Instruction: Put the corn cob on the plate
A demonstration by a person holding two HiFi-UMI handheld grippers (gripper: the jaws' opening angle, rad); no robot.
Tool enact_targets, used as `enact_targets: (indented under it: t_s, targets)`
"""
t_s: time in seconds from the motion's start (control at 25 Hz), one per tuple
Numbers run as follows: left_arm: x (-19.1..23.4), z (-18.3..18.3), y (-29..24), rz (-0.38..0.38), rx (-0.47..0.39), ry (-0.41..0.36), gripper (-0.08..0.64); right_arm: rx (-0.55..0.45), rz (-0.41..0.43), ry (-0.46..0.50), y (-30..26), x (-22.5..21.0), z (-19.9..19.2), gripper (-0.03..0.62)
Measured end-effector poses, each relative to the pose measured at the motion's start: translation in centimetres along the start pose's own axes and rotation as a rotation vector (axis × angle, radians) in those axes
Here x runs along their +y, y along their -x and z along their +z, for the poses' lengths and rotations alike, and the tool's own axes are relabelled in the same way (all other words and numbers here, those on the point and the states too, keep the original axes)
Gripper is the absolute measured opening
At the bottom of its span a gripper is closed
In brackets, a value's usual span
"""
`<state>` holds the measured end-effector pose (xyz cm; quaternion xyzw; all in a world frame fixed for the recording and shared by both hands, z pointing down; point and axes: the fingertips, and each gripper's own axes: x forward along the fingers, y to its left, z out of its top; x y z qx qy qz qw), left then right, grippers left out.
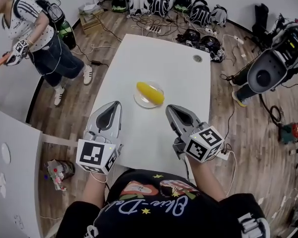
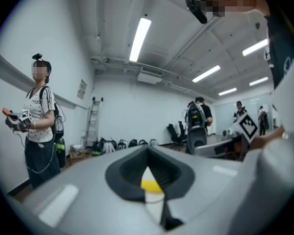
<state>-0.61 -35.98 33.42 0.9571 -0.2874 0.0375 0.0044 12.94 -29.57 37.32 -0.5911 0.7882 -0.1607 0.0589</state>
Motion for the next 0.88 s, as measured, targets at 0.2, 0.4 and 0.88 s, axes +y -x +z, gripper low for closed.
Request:
enact_targets:
  t_s: [0.2,0.4,0.88]
  targets:
    - [0.0,0.61,-0.58,-0.017,-0.017,-0.008,-0.012,-0.012,-0.011,0.007,0.02,-0.16,0.49,0.015]
    - [0.3,0.66,-0.47,-0.018,-0.016,-0.013,-0.012,-0.01,-0.023,-0.002,0.09,-0.32,0.46,0.015]
    - [0.26,0.59,-0.48,-0.009,-0.003,-0.02,-0.012,0.01,-0.006,-0.001,-0.21,-0.33,0.24,0.016]
